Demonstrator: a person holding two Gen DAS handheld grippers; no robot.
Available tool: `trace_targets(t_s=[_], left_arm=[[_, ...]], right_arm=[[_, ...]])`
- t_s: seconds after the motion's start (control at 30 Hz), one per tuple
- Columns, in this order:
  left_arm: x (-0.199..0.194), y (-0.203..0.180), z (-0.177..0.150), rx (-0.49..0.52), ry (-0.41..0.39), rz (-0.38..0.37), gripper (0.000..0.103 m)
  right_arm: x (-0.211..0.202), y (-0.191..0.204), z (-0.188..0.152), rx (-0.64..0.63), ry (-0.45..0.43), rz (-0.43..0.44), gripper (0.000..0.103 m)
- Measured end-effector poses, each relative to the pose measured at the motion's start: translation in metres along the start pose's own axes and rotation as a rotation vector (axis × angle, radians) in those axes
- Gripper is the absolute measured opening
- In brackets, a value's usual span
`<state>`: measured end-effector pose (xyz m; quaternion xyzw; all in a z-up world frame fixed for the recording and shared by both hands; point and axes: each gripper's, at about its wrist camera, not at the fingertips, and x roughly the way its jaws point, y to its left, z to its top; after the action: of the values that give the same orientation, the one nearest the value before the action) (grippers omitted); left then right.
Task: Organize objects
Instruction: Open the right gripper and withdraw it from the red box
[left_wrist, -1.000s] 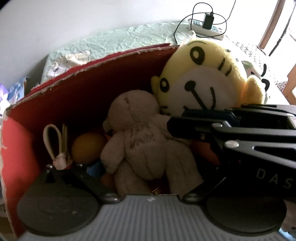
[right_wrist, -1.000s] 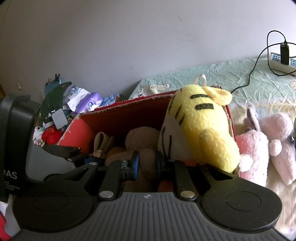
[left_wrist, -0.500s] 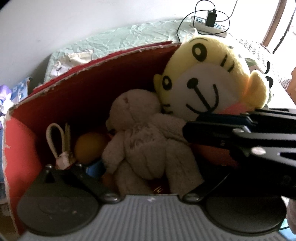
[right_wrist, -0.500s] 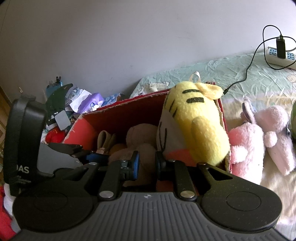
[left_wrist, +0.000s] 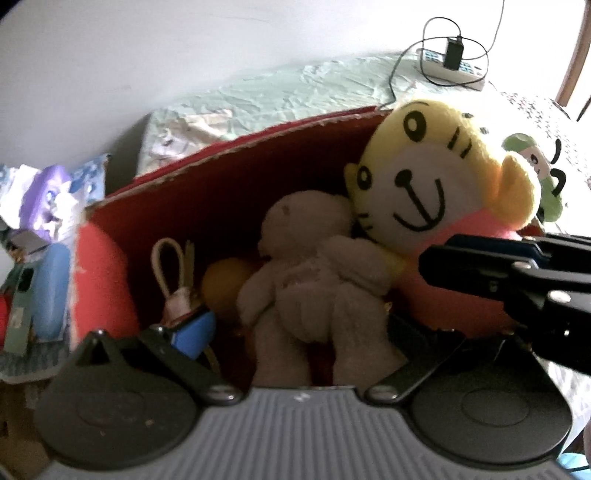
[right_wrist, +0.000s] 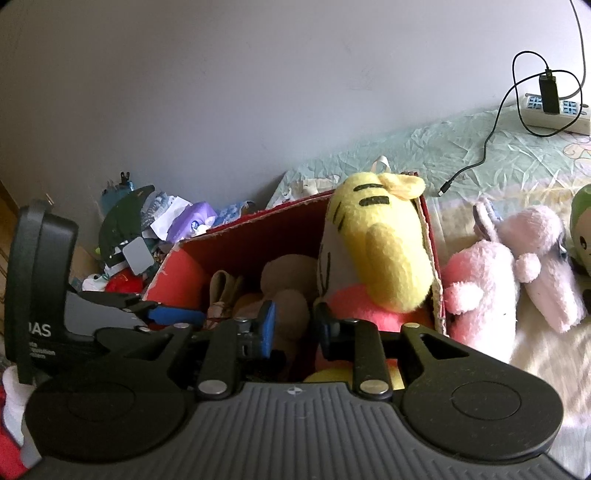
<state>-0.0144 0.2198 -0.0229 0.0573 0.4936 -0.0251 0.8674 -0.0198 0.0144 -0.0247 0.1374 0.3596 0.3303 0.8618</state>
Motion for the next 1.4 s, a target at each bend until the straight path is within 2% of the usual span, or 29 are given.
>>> trace_targets(t_s=[0.37,0.53,0.87,1.0,1.4], left_arm=[[-0.022,-0.003,-0.014,-0.043,-0.008,0.063,0.100],[-0.032,-0.008,-0.019,-0.059,-0.021,0.086,0.100],[-0.058,-0.017,-0.027,-0.146,-0.049,0.127,0.100],[-0.069,-0.026,-0.031,-0.169,-0.068,0.153,0.100],[-0.082,-0.063,-0.044,-0.227,-0.055,0.171,0.100]], right_arm=[[-0.013,0.000,-0.003,-0.010,-0.017,0.029,0.029],[-0.020,0.000,-0.004,-0.017,-0.020,0.055,0.033],[-0.036,-0.005,-0.004,-0.042,-0.011,0.130,0.033],[-0.042,-0.009,-0.003,-0.047,0.001,0.162,0.033],[-0.059,-0.027,0.000,-0.073,0.041,0.256,0.033]])
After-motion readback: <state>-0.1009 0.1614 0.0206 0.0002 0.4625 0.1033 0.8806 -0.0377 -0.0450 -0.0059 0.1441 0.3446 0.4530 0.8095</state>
